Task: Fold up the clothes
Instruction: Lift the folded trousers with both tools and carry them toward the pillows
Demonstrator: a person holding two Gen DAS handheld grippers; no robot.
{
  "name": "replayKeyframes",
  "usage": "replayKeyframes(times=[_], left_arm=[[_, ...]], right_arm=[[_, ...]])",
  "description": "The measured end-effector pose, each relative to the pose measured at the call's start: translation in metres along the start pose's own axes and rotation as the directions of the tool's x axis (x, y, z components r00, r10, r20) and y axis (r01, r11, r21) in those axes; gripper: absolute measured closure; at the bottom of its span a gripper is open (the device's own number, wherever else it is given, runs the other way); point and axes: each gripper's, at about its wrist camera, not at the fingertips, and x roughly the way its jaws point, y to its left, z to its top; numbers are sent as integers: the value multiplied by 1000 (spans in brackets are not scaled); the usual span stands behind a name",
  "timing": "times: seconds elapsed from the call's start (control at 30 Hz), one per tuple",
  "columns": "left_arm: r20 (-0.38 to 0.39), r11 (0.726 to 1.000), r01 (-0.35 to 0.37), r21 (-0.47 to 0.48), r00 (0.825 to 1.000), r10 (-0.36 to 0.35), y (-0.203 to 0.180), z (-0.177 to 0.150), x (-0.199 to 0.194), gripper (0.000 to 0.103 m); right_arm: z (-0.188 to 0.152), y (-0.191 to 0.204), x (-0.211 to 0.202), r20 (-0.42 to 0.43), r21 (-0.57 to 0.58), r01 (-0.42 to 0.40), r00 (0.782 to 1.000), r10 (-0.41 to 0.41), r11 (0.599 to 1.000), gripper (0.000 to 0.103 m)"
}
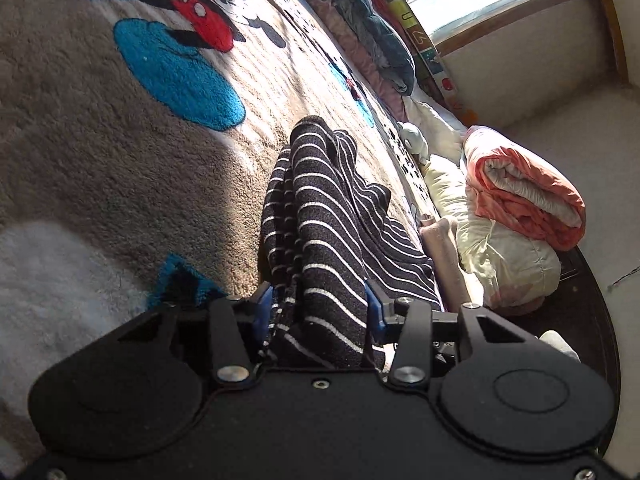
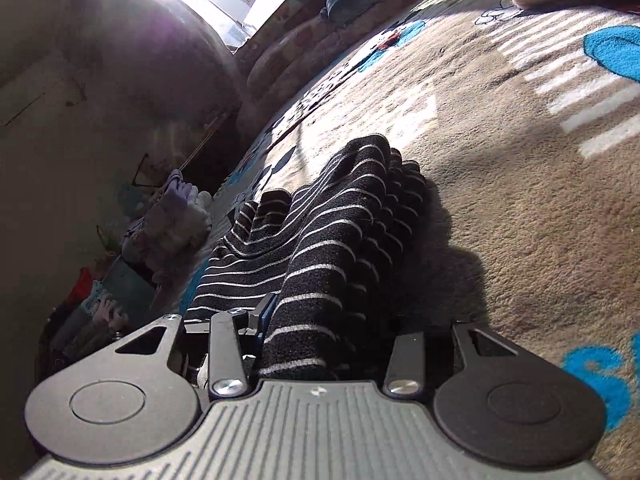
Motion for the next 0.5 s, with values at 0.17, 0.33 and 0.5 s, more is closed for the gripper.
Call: replayKeyframes(times=[0.17, 0.33, 0.5], left_arm=[[27, 998, 61, -20, 998, -60, -5, -5, -12, 67], [62, 989, 144, 38, 987, -146, -32, -8, -23, 68], [37, 974, 203, 102, 977, -208, -65, -8, -9, 68]], right_arm=[[4, 1, -16, 30, 21, -74, 997, 73, 997, 65], [15, 12, -51, 97, -28, -156, 983, 158, 987, 65], [28, 4, -82, 186, -35, -165, 968, 169, 986, 65]])
